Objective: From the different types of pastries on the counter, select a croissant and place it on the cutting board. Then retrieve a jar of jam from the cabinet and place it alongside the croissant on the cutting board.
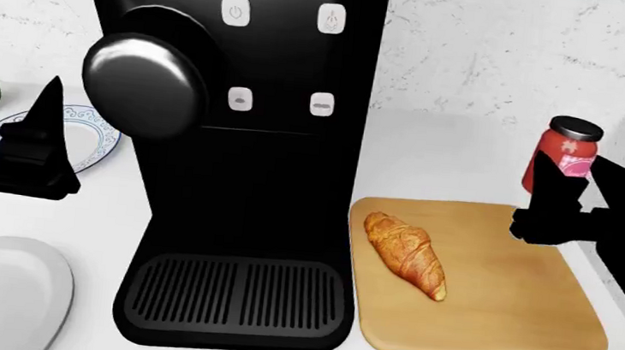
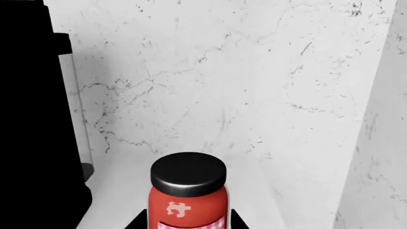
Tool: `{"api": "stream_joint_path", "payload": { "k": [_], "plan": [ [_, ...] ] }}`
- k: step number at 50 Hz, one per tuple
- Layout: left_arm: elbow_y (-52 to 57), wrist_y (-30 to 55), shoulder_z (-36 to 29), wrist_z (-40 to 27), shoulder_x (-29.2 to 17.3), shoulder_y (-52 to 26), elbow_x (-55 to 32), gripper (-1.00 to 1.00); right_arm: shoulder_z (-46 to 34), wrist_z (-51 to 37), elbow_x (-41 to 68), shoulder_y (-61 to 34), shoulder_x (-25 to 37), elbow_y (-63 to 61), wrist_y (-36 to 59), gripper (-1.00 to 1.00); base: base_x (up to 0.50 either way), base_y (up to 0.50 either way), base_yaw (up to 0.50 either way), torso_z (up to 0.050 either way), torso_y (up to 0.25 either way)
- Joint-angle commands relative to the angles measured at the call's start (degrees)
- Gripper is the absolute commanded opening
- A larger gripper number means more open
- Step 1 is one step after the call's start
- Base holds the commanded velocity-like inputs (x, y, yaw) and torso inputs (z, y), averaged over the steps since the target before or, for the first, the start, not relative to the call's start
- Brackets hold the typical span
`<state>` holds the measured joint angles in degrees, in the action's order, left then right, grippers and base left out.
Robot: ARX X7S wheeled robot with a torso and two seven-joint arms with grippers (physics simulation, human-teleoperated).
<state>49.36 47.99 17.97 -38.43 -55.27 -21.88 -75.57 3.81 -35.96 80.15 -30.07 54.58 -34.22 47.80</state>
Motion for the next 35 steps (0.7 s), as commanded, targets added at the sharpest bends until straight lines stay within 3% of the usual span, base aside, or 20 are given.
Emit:
{"api": "stream_joint_path", "payload": {
  "k": [1, 35],
  "plan": [
    [-0.3, -0.2, -0.4, 0.4, 0.1, 0.3, 0.7, 1.00, 2.2, 2.4, -4.4, 6.4, -1.4, -1.7, -2.8, -1.00, 0.00, 0.00, 0.00, 0.000, 0.000],
    [-0.5, -0.5, -1.5, 0.7, 0.2, 0.2, 1.6, 1.00, 0.7, 5.2, -5.3, 11.1, -2.9, -1.1, -3.5, -1.00, 0.00, 0.00, 0.00, 0.000, 0.000]
  ]
}}
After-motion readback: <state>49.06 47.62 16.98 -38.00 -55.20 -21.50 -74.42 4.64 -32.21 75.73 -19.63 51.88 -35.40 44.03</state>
